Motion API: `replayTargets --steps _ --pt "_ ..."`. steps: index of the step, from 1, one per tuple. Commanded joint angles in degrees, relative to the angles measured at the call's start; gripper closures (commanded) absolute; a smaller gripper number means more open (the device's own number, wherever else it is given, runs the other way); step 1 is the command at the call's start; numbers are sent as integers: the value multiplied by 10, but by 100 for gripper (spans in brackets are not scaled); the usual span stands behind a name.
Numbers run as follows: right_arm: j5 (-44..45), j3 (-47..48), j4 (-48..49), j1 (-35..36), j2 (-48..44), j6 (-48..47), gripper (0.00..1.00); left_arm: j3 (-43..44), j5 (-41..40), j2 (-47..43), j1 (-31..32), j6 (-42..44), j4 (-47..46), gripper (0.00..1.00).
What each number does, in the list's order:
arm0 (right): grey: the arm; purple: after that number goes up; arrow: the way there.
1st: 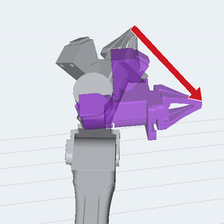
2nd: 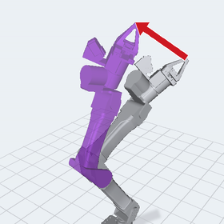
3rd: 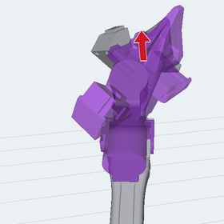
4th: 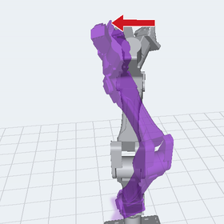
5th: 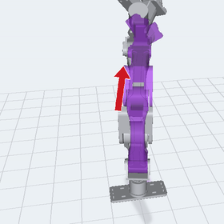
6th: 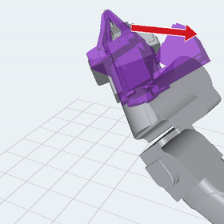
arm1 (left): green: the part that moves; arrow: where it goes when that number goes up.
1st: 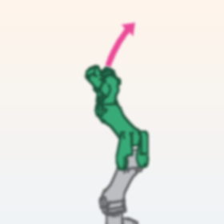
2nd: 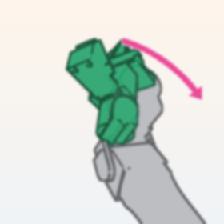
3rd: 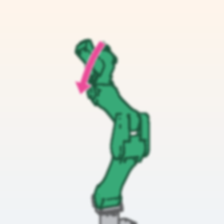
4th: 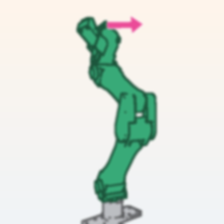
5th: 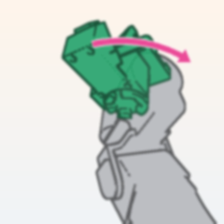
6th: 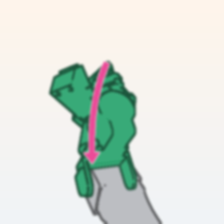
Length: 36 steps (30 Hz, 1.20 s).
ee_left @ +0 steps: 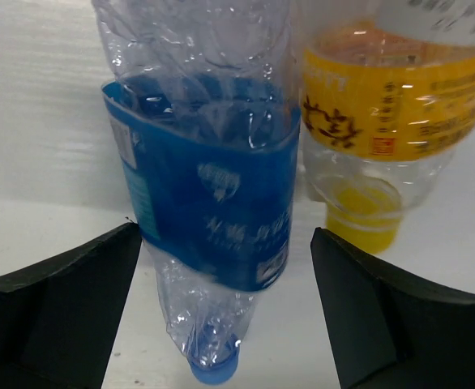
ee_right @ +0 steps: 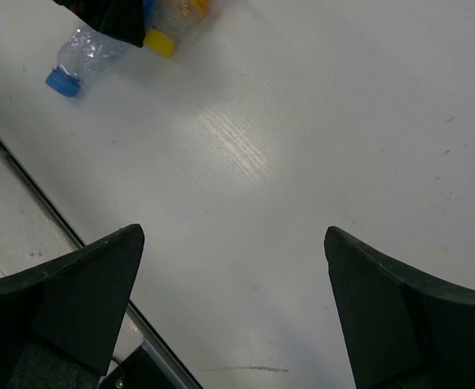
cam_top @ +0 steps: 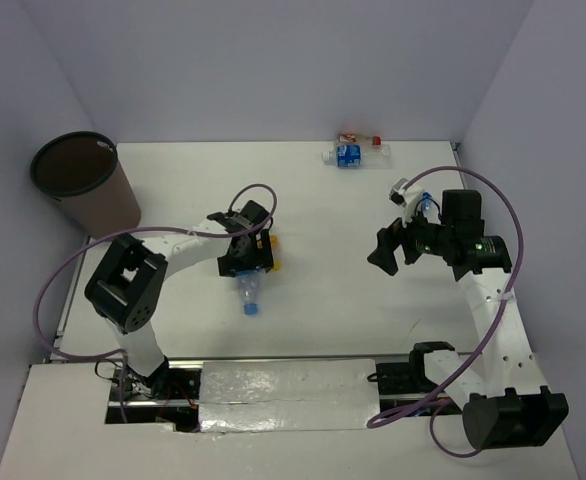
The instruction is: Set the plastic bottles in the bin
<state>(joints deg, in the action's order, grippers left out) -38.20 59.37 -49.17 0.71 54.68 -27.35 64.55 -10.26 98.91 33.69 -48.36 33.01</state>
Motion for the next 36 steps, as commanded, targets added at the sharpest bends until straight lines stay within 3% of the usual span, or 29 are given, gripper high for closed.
replayTargets --steps 1,7,9,10,12,14,21,24,31,35,36 --pt "-28 -8 31 -3 -11 -8 0 26 -42 29 9 -3 2 1" --pt "-58 -17 36 -19 -21 -12 0 8 -66 37 9 -2 -12 14" --pt "-64 -20 40 -20 -23 -10 0 -7 -66 35 9 -1 -18 25" --pt "-67 -21 42 -20 -24 -9 0 -14 -64 33 9 -2 -21 40" --pt "-71 -21 42 -21 -26 -9 0 -20 -64 21 9 -3 -21 59" --pt "-78 -22 43 -21 -28 -10 0 -20 -65 -5 9 -7 -11 69" --pt "-106 -22 57 -21 -35 -15 0 86 -87 -136 0 19 71 72" --pt "-119 -19 62 -21 -26 -14 0 179 -90 -179 -51 49 114 72" --pt "-163 -13 78 -22 1 -15 1 396 -31 -213 -309 106 84 72" --pt "-181 -2 85 -22 17 -18 1 428 -62 -202 -390 123 14 73" --pt "-188 0 86 -22 18 -19 1 422 -102 -201 -404 142 -4 73"
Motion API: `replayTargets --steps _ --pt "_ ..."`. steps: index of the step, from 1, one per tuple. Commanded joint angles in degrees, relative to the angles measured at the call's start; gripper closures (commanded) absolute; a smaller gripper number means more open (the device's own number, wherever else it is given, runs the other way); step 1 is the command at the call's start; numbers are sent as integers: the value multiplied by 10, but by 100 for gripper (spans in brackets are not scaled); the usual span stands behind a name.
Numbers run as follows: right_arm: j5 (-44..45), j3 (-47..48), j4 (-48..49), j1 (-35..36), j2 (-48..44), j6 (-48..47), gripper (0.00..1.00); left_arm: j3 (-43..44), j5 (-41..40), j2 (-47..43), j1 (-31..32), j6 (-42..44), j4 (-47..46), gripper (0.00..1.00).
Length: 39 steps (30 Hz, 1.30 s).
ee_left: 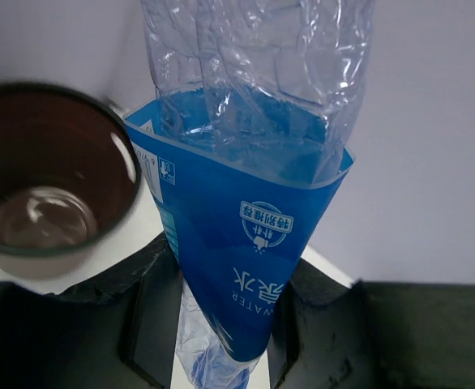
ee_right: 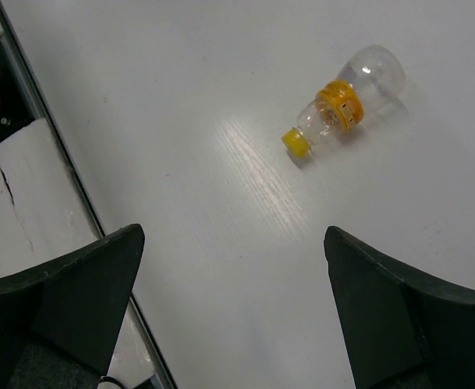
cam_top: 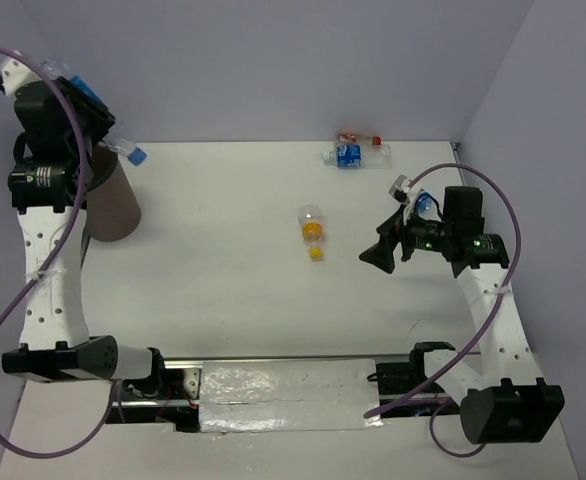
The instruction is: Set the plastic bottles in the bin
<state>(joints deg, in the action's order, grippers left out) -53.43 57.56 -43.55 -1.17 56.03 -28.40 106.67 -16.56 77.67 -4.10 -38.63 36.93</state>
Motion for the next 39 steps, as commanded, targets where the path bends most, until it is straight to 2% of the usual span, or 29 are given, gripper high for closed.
replayTargets --steps 1,4,5,8,11,12,15,18,20,21,22,25,29,34,37,39 --pt "-37 19 30 -3 7 -11 1 -6 -62 11 -29 59 -88 74" --pt "-43 13 38 -3 7 -14 1 -48 -140 12 -37 137 -170 76" --pt "-45 10 45 -2 5 -10 1 -57 -198 18 -38 154 -219 76" --pt "-54 -4 59 -3 0 -2 1 -92 -251 34 -46 212 -299 77" --pt "-59 -20 68 -3 -7 0 1 -102 -277 61 -49 278 -403 73" --pt "-60 -20 68 -3 -10 0 1 -102 -288 72 -49 278 -412 73" --pt "-60 -32 72 -3 -14 -3 1 -109 -322 111 -55 350 -466 71" --pt "-61 -39 82 -3 -20 1 1 -145 -322 129 -64 409 -499 62" --pt "-60 -41 87 -2 -20 5 1 -164 -315 129 -68 408 -501 51" --pt "-60 -42 88 -3 -20 7 1 -172 -312 129 -71 403 -498 40" --pt "-59 -43 91 -3 -19 10 1 -185 -304 129 -76 392 -484 23" --pt "-56 -40 94 -3 -14 16 1 -206 -298 123 -84 343 -461 1" --pt "-53 -38 100 -2 -4 25 1 -202 -284 115 -85 309 -427 1" --pt "-42 -32 130 -2 16 71 1 -125 -262 112 -67 244 -361 0" --pt "10 -21 156 -3 33 118 1 -57 -228 119 -32 210 -286 1" --pt "78 -8 165 -3 43 133 1 3 -168 127 -5 156 -207 1"
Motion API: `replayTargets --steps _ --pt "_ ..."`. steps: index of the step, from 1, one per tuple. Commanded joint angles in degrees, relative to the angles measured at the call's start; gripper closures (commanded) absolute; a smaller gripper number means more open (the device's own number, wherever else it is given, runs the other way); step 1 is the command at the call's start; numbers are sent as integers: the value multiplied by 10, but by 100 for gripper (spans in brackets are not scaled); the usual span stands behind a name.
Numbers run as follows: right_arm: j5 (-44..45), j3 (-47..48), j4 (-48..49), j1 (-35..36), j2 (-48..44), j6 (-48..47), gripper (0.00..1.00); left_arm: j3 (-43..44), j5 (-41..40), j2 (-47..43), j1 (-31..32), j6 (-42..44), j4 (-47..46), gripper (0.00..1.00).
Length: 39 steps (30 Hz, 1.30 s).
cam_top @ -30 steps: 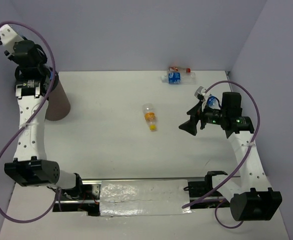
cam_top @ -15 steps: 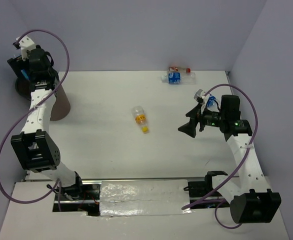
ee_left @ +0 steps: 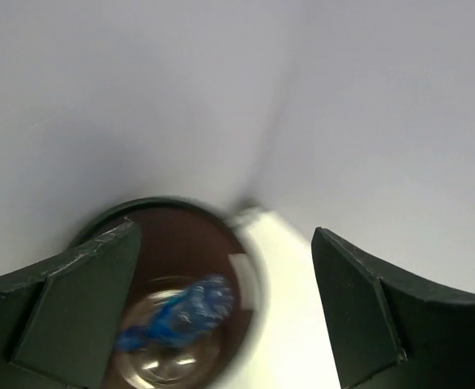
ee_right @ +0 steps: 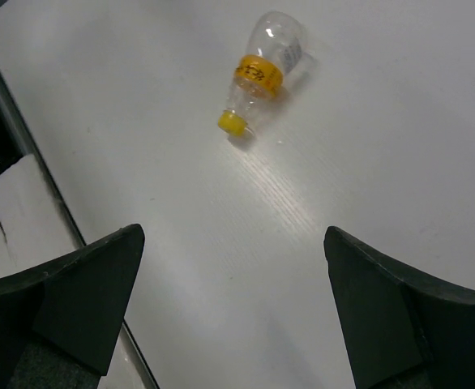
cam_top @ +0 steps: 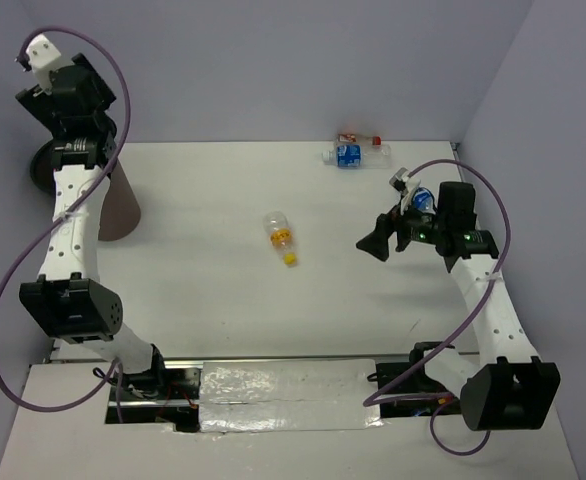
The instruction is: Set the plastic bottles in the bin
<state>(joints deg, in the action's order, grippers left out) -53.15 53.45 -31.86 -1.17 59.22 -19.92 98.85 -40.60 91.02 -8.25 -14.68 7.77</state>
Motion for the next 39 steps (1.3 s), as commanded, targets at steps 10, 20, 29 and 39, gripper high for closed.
replayTargets --steps 10,20,29,39 --pt "335 168 -3 -68 141 -93 0 -9 407 -90 177 -242 136 1" --pt "336 362 -128 -158 394 -251 1 -312 522 -203 350 -331 81 1" --pt "331 480 -201 -161 544 -278 5 -530 509 -308 387 -430 -20 1" --pt "370 465 -176 -149 622 -277 9 -576 545 -283 388 -477 -79 1"
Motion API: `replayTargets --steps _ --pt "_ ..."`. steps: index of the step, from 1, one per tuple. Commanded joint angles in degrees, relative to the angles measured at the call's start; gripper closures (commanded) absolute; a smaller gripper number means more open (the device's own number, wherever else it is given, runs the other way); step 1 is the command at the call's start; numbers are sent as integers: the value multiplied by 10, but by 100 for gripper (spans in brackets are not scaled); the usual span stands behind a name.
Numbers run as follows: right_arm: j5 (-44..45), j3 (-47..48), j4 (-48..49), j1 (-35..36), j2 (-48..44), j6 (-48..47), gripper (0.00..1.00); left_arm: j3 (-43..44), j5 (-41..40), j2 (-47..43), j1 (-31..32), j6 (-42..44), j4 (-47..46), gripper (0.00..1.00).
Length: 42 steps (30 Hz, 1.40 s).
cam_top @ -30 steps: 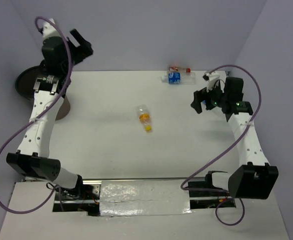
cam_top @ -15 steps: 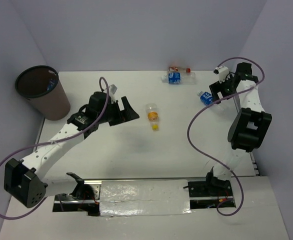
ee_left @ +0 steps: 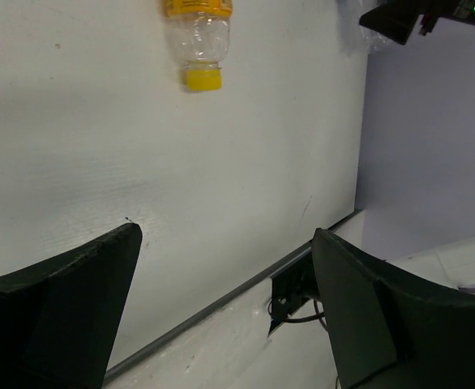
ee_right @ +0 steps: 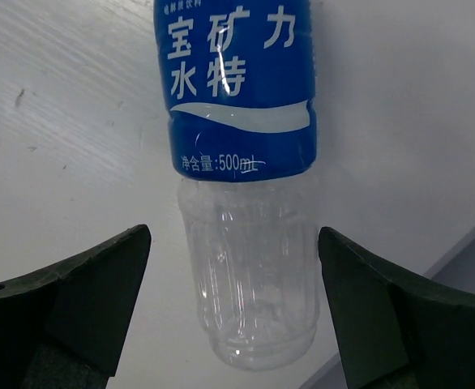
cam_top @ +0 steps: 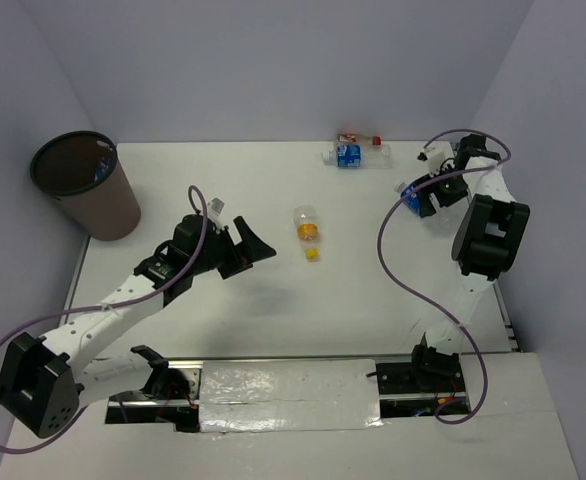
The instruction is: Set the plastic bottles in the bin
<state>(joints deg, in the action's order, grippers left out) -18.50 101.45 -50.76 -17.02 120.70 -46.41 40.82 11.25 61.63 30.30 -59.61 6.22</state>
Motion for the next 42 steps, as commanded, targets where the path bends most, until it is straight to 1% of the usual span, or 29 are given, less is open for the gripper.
replayTargets --steps 1,3,6,9,10,11,12,13,15,16,17,19,20,22,23,24,26,27,30,32,35,38,42 --pt "29 -26 23 9 8 -15 9 4 31 20 3 -37 -85 1" --pt "36 -47 41 13 9 -18 11 7 41 29 4 -44 -96 1" --pt "40 -66 52 13 12 -26 16 18 52 45 4 -54 -113 1" --pt "35 -65 32 12 15 -34 31 23 58 56 4 -69 -134 1" --pt "24 -63 23 13 13 -34 45 23 62 60 4 -75 -143 1" --pt "15 -61 8 13 9 -34 51 22 63 62 5 -82 -165 1" --pt "4 -65 2 13 -11 -33 62 18 65 65 5 -96 -177 1" --pt "-22 -71 0 13 -24 -33 66 15 66 67 5 -103 -191 1" --pt "-62 -90 -8 14 -56 -34 69 6 66 72 6 -120 -240 1" --pt "-80 -92 -14 18 -89 -33 71 5 64 79 8 -125 -255 0" --pt "-124 -89 -40 22 -103 -32 72 4 60 84 10 -127 -269 1" --pt "-181 -81 -81 33 -133 -34 73 12 55 106 17 -133 -313 1" --pt "-235 -76 -123 47 -141 -33 74 26 50 116 19 -136 -324 1" --pt "-290 -78 -171 79 -165 -20 76 43 58 159 27 -136 -362 1" --pt "-338 -83 -185 93 -172 -17 76 69 60 175 30 -139 -371 1" --pt "-358 -86 -195 108 -187 0 76 83 60 206 37 -140 -380 1" --pt "-391 -104 -199 135 -205 21 77 128 55 234 47 -135 -387 0" --pt "-418 -111 -194 158 -223 47 77 140 46 256 57 -126 -389 1" --pt "-451 -136 -163 202 -252 101 76 183 33 288 72 -104 -405 0" --pt "-460 -143 -145 215 -260 121 75 198 30 297 79 -98 -420 1" --pt "-471 -146 -137 231 -264 151 73 190 31 303 85 -105 -456 1" --pt "-484 -145 -150 247 -262 142 72 174 25 300 92 -106 -480 1" --pt "-494 -147 -169 280 -274 122 71 171 12 300 94 -94 -466 1"
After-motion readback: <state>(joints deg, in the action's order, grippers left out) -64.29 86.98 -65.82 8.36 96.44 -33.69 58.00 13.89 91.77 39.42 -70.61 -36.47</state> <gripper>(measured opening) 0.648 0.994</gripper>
